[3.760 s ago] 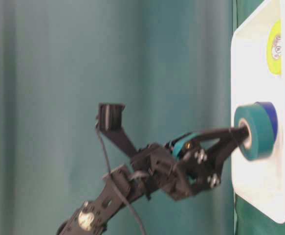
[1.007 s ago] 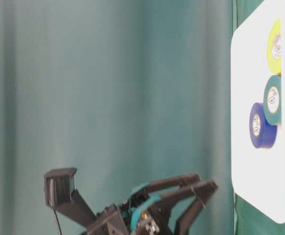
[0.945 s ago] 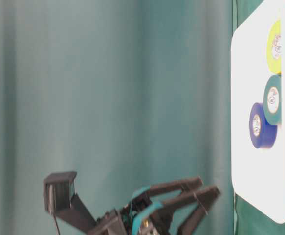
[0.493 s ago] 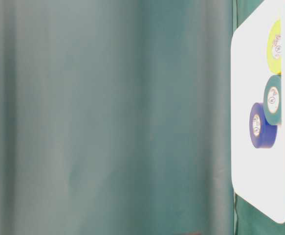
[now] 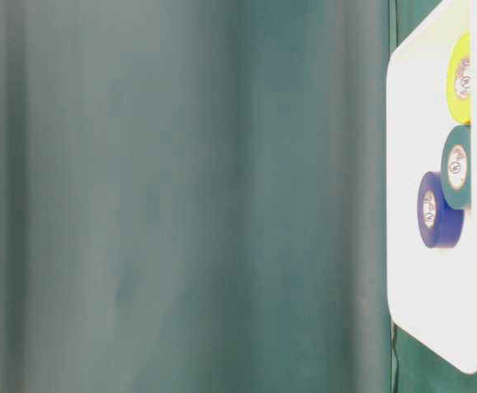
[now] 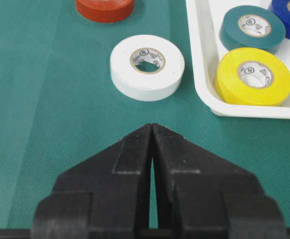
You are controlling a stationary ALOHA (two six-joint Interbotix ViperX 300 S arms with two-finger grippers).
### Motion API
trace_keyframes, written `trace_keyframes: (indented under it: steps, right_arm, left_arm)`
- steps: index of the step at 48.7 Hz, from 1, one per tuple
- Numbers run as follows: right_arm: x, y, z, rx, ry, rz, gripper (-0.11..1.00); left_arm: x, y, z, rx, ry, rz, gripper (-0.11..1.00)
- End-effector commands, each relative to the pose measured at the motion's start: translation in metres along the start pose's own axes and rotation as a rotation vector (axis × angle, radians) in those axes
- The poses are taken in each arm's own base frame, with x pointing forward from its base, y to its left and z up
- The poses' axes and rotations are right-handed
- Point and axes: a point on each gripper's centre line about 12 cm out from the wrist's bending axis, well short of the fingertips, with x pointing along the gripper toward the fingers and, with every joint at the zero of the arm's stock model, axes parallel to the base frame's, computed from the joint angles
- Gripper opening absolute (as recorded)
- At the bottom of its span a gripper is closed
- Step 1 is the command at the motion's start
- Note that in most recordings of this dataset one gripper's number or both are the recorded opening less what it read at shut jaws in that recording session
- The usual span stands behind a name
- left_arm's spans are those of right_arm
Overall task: Put the tape into the white case with the left arm.
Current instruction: 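Withdraw the open left gripper out of the tray to the left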
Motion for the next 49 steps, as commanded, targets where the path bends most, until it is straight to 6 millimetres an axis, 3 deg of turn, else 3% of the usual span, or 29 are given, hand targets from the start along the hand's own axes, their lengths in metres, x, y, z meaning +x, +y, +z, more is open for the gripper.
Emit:
trace_keyframes:
  steps: [1, 32, 49]
  right_arm:
    - [0.0, 0.0, 0.005, 0.001, -0.014, 0.0, -0.09]
    - [0.0, 0.0, 0.005, 0.001, -0.014, 0.0, -0.09]
    - [0.0, 0.0, 0.004, 0.001, -0.012, 0.0, -0.09]
  left_arm:
    - [-0.004, 0.0, 0.005, -0.002, -0.025, 0.002, 0.89]
    - [0.001, 0.0, 0.005, 0.0, -0.03, 0.001, 0.89]
    - [0.029, -0.002, 0.025, 0.013, -0.014, -0.017, 0.89]
